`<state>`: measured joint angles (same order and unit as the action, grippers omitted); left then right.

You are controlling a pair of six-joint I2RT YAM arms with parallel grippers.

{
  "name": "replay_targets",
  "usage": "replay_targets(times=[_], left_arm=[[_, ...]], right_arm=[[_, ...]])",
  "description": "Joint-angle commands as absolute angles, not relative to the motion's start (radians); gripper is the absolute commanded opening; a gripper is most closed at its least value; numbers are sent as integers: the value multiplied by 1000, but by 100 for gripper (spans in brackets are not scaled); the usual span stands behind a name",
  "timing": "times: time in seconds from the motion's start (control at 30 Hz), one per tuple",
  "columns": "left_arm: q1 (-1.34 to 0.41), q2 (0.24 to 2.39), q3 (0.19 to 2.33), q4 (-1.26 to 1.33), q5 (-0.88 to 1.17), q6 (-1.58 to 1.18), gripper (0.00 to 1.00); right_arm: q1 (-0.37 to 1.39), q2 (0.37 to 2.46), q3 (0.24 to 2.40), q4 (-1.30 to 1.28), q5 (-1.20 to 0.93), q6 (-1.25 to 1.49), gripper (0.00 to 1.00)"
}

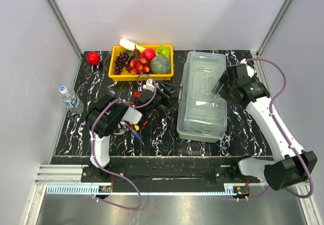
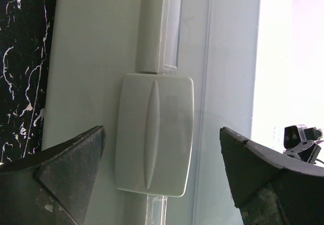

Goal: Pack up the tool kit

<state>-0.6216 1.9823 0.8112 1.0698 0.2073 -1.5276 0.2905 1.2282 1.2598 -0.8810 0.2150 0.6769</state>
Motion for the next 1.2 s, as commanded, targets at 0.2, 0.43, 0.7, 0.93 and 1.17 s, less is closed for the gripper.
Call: replay_targets(times=[0.2, 0.43, 0.7, 0.93, 1.17], left_arm=[[-627, 1996, 775, 1307, 224, -1755, 99], [-630, 2025, 818, 1321, 268, -1675, 99], [-614, 2144, 865, 1451, 383, -1632, 93], [-603, 2129, 877, 1454, 414, -1580, 91], [-600, 2132, 899, 1479, 440, -1566, 86]], right_arm=[[308, 1223, 1342, -870, 265, 654, 87], [310, 1238, 1445, -766, 226, 461, 89], [310, 1305, 1459, -653, -162, 321, 85], [356, 1354, 1413, -693, -92, 298, 81], [385, 1416, 1417, -767, 179, 288, 76]])
